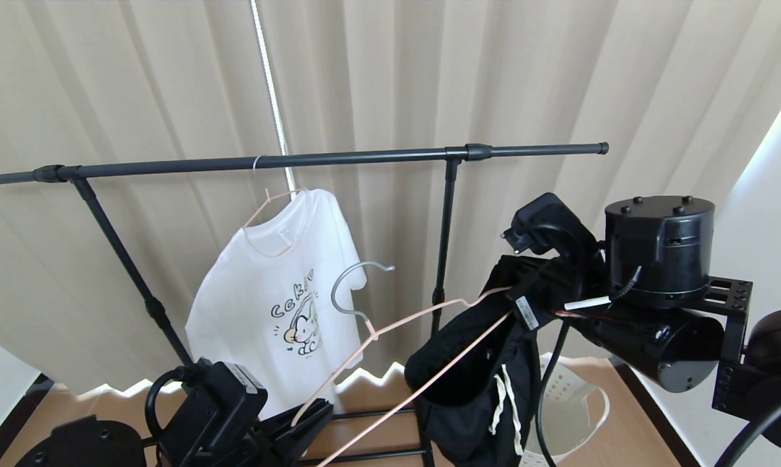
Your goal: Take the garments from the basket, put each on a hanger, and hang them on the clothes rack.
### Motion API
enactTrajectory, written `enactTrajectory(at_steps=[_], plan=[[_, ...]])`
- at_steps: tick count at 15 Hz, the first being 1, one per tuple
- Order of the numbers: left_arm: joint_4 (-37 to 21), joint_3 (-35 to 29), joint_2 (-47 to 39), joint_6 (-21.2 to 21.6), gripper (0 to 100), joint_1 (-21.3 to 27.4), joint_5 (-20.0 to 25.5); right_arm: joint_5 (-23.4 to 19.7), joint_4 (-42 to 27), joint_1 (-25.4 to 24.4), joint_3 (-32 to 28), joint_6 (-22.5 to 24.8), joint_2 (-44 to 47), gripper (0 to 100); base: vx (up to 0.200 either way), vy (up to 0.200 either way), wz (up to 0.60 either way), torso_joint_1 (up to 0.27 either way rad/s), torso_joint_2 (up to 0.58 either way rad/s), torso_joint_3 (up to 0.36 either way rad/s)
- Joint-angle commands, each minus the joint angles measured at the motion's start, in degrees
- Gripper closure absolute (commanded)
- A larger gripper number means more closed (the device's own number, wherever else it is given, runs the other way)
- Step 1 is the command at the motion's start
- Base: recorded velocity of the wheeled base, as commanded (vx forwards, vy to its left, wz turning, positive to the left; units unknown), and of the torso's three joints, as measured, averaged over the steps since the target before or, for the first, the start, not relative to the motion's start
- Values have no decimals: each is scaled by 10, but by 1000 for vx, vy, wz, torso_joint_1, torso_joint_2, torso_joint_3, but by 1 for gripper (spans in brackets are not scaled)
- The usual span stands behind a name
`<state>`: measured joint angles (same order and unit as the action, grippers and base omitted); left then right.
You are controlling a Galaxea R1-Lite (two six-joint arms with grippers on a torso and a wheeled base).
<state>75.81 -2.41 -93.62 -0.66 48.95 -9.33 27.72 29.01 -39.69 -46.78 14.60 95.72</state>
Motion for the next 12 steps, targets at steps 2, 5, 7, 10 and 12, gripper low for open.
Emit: enactTrajectory(at_steps=[2,5,7,10,12], plan=[[7,0,-3,0,100,0,-1,5,0,-33,8,-2,-8,100,0,0,0,0,0,0],[9,0,-3,0,100,-1,-2,22,-3,-73,8,-18,-7,100,0,0,0,0,0,0],[9,0,-2,1,100,-1,-2,23,-4,-84,7,-22,-14,100,0,0,0,0,0,0],[9,0,-3,0,100,-2,-2,23,-4,-96,4,-29,-31,100,0,0,0,0,0,0],[9,0,-3,0,100,-2,-2,23,-4,-109,1,-36,-33,100,0,0,0,0,0,0]])
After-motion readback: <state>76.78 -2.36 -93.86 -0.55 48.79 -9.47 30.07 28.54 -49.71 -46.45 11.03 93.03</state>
